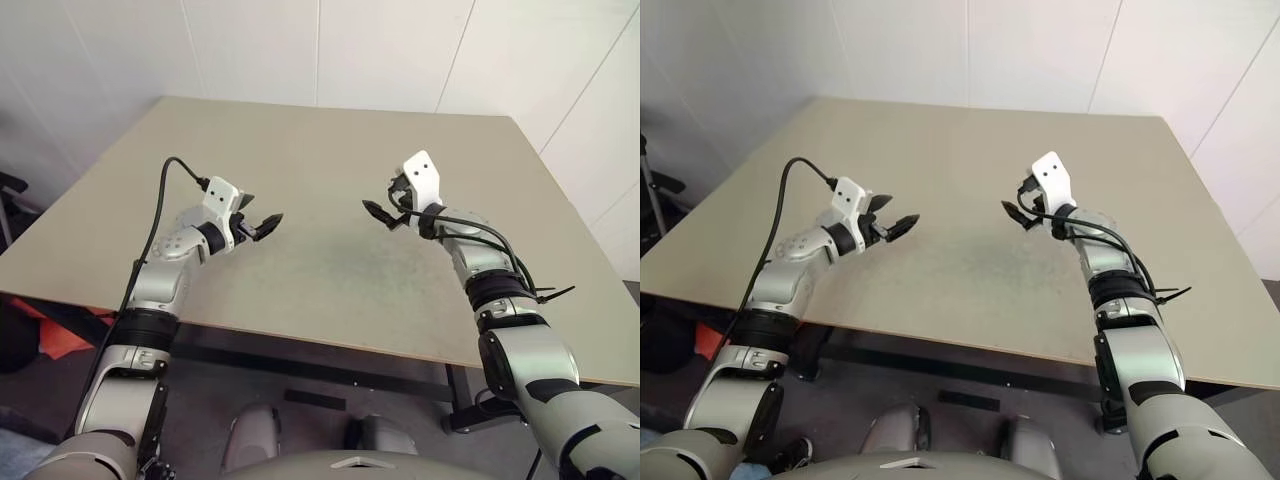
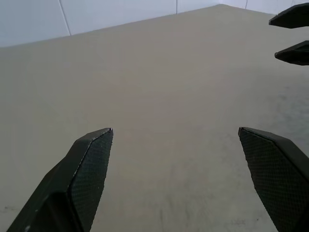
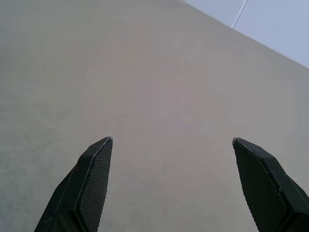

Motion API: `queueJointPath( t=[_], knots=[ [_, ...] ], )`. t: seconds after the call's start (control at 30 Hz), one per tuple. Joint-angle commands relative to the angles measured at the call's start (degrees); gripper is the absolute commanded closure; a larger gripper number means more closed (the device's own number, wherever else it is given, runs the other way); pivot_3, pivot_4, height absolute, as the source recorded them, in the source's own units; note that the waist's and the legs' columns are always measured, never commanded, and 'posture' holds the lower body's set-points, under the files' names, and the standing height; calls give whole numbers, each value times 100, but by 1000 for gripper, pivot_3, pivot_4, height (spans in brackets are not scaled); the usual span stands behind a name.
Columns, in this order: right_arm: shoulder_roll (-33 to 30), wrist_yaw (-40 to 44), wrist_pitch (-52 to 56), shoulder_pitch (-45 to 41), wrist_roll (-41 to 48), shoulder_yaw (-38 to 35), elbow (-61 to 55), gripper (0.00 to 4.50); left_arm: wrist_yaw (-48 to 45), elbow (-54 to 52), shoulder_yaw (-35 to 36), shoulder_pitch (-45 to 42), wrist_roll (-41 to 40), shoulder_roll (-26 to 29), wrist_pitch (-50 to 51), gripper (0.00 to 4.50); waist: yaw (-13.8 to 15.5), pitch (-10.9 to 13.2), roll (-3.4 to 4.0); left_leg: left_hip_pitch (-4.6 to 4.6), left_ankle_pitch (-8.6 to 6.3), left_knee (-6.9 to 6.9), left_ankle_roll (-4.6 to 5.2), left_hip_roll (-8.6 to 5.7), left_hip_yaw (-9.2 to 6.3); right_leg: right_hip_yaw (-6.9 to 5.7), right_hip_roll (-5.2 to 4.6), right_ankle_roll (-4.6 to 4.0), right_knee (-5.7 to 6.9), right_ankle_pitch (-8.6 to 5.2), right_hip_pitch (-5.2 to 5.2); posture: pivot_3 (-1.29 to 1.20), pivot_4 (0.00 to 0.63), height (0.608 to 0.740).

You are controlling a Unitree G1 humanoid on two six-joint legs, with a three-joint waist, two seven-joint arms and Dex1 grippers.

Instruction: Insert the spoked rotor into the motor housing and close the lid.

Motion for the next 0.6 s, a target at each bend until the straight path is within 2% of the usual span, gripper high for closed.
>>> queueJointPath(
  t=[0.03, 0.6],
  knots=[
    [-70, 154, -61, -103, 113, -122, -133, 0, 49, -267, 85, -12, -8, -19, 23, 81, 0, 0, 0, 0, -1, 3, 2, 0, 0, 0, 0, 0, 1, 0, 0, 0, 0, 740],
    [-130, 434, 71, -213, 104, -232, 53, 0, -28, -262, 130, -55, -38, -74, 55, 81, 0, 0, 1, -10, -18, 38, 30, 5, -1, 0, 0, -1, 8, 1, 4, 0, 0, 740]
  ],
)
